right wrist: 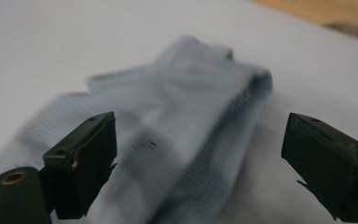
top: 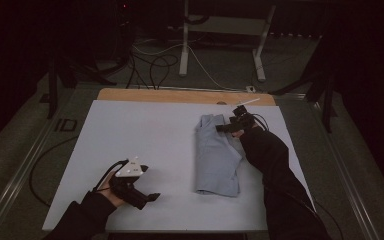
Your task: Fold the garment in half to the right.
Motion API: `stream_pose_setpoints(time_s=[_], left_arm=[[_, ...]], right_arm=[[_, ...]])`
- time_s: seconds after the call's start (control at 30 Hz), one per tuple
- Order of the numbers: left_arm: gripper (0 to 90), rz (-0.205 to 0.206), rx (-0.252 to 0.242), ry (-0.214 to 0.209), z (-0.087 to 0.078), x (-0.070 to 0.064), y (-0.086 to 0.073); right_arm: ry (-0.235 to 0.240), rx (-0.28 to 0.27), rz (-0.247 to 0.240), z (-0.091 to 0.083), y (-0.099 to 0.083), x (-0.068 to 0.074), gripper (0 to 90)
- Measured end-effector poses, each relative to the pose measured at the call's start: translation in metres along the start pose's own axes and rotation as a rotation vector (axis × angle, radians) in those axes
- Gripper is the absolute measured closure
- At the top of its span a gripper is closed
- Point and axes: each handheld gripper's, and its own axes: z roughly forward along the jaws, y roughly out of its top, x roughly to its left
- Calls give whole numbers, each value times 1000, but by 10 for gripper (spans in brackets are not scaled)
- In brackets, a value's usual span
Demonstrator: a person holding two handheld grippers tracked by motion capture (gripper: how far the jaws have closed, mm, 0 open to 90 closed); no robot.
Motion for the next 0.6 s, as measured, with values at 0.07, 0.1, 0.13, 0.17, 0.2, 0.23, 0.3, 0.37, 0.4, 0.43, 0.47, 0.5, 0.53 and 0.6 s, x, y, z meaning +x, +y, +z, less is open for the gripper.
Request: stream_pose_setpoints(time_s=[0.07,0.1,0.13,0.17,0.2,0.23,0.3,0.37,0.4,0.43,0.47,0.5,0.53,0.6], left_arm=[[4,-26,-5,11,-7,4,-13],[4,-52,-13,35,-12,7,-25],[4,-52,-13,35,-12,7,-25],[4,-72,-8,61,-16,10,-34],[4,-72,-8,61,-16,10,-34],[4,-81,-8,71,-18,11,-37],[4,-90,-4,88,-21,14,-42],[4,-93,-7,97,-24,16,-45],[4,-101,-11,99,-25,17,-46],[4,-103,-17,104,-26,17,-47],[4,-104,-20,105,-26,18,-47],[4,-104,-25,106,-26,18,-48],[4,-103,-30,107,-26,18,-48],[4,-102,-38,112,-27,18,-49]], right_arm=[[16,26,16,5,-6,-5,102],[24,38,22,7,-7,-6,124],[27,45,25,8,-9,-7,164],[42,47,26,9,-10,-7,210],[42,47,26,9,-10,-7,210],[58,44,35,9,-11,-8,335],[68,56,20,9,-10,-7,481],[63,59,0,9,-9,-5,564],[48,61,-18,9,-7,-2,681],[33,62,-42,8,-6,0,773],[16,55,-70,7,-1,4,849],[16,55,-70,7,-1,4,849],[7,38,-96,6,5,9,856],[11,23,-107,5,9,12,857]])
